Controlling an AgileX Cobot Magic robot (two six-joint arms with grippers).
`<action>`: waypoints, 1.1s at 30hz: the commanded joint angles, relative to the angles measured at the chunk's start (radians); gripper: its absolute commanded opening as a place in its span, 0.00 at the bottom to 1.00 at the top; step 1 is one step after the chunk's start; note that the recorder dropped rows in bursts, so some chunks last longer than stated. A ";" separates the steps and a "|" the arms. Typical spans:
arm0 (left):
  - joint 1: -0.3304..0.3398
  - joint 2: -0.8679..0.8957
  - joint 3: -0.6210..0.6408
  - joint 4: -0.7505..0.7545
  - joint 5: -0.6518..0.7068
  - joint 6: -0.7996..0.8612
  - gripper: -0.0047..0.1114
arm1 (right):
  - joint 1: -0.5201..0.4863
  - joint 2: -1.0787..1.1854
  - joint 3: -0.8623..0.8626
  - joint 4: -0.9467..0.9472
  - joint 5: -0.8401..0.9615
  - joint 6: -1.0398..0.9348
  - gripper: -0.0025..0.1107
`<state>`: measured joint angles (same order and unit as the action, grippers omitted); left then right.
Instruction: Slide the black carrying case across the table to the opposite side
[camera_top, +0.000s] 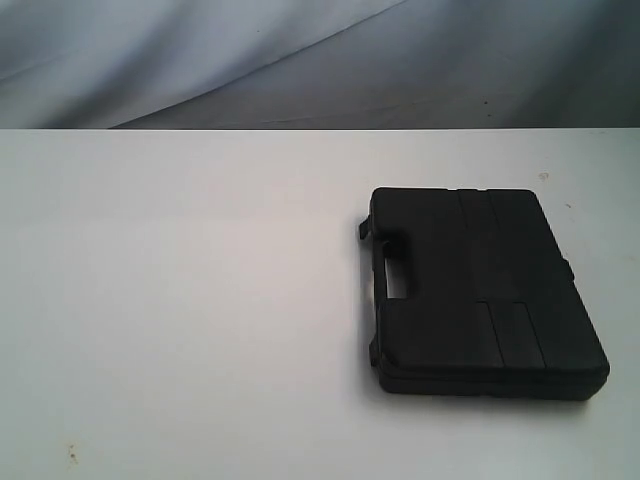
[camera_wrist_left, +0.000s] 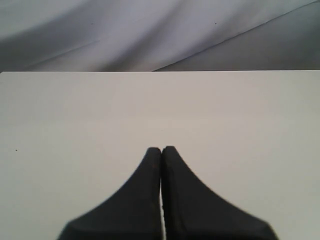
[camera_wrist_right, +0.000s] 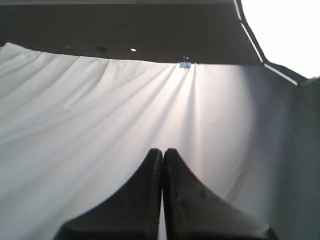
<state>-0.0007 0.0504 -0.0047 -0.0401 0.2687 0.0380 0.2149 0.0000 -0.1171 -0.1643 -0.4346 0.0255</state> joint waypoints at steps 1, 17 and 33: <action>0.002 -0.001 0.005 0.000 -0.003 -0.003 0.04 | -0.005 0.000 -0.086 -0.172 0.080 -0.011 0.02; 0.002 -0.001 0.005 0.000 -0.003 -0.001 0.04 | -0.005 0.000 -0.141 -0.040 0.136 -0.180 0.02; 0.002 -0.001 0.005 0.000 -0.003 -0.003 0.04 | -0.005 0.377 -0.643 0.211 0.911 -0.175 0.02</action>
<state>-0.0007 0.0504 -0.0047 -0.0401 0.2687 0.0380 0.2149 0.2768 -0.6944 -0.0347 0.3698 -0.1478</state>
